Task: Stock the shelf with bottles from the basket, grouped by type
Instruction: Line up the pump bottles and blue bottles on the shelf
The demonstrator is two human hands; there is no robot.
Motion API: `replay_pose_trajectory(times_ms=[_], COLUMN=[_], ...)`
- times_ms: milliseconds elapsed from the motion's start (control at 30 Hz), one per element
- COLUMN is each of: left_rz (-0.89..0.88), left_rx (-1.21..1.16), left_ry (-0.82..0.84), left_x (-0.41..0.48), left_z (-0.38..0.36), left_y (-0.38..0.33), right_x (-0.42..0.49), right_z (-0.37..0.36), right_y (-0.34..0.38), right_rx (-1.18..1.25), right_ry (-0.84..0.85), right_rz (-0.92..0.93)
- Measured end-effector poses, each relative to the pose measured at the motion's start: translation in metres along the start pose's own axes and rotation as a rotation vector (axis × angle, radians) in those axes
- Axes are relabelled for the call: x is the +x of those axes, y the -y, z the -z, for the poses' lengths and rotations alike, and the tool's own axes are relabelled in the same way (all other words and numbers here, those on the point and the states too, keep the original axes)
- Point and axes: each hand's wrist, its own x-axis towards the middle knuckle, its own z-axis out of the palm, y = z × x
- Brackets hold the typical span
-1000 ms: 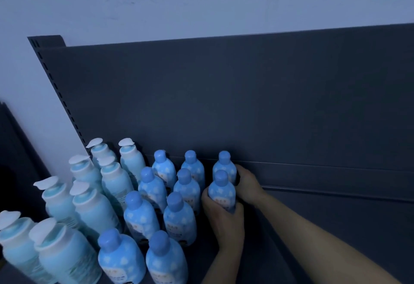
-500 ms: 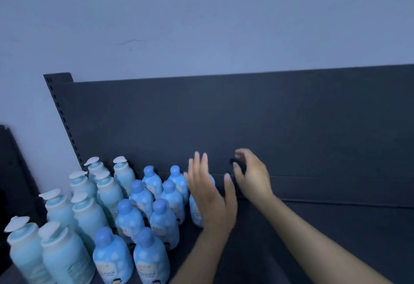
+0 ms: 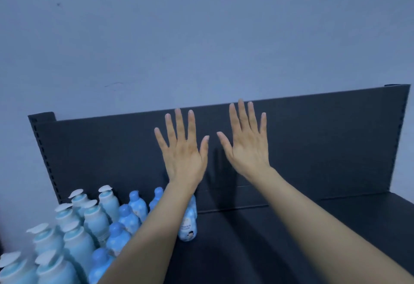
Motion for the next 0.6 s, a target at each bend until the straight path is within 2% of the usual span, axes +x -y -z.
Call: replay_pose_trajectory(times_ms=[233,600], left_rz=[-0.063,-0.215], left_rx=[-0.157,-0.453], left_ry=[0.015,0.132], left_x=[-0.019,-0.084], left_z=[0.019,0.039], left_y=[-0.050,-0.189], right_x=[-0.039,-0.135], right_z=[0.049,0.127], right_y=[-0.031,-0.136], right_rx=[-0.124,-0.359], right_ry=[-0.012,0.022], right_rz=[-0.118,-0.306])
